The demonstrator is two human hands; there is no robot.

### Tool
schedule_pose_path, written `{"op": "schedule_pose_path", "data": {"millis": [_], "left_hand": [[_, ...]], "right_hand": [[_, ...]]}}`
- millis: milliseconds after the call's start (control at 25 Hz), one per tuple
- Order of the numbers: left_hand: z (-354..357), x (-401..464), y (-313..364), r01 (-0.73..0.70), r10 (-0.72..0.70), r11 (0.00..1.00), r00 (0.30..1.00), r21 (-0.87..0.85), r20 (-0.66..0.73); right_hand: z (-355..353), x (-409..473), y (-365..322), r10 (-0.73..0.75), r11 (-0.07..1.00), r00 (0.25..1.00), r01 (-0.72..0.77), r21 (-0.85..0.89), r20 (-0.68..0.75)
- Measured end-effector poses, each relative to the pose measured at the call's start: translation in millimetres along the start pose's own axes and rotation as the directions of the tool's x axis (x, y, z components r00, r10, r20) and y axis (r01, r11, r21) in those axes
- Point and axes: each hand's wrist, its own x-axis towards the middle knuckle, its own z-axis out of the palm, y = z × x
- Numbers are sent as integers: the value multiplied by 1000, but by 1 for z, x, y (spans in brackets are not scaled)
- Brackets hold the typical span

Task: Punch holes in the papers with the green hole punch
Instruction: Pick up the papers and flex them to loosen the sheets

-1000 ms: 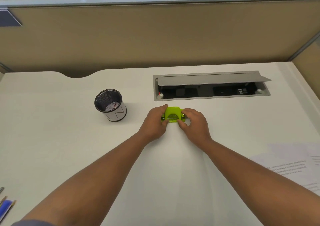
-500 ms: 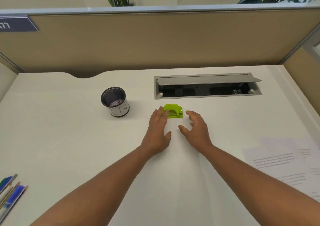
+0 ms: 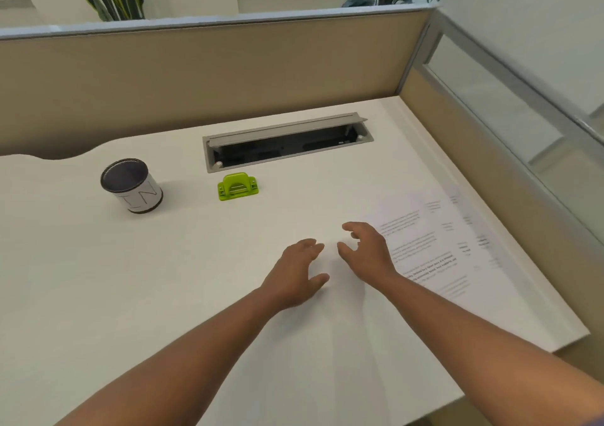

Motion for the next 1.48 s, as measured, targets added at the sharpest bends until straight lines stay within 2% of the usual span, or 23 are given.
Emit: {"op": "schedule_pose_path", "data": {"millis": [200,360,400,480,600,800,1120,1480], "left_hand": [[61,14,52,-51,46,998,987,30,152],[92,31,91,66,-49,991,989,-119,140],[97,36,98,68,-52,991,989,-113,137],[107,43,106,0,-11,997,989,76,148],[117,45,107,-41,-11,960,983,276,185],[119,35,94,-7,-49,926,989,376,138],[70,-32,23,193,-191,911,981,365,-42],[10,-129,-70,451,-416,872,888,190,-195]], "right_hand": [[-79,-15,82,268,937,953,-292,-190,-142],[-139,-11,145,473,807,858,-514,-292,-203],[-151,-9,158,512,788,839,-545,-287,-187],[-169,-6,182,556,762,816,-576,-297,-157],[-179,-4,201,577,740,813,-559,-374,-74],[-157,-11,189,532,745,847,-483,-460,-27],[-58,-43,107,418,776,908,-336,-534,36],[52,-73,-1,285,800,946,-147,-581,154]]}}
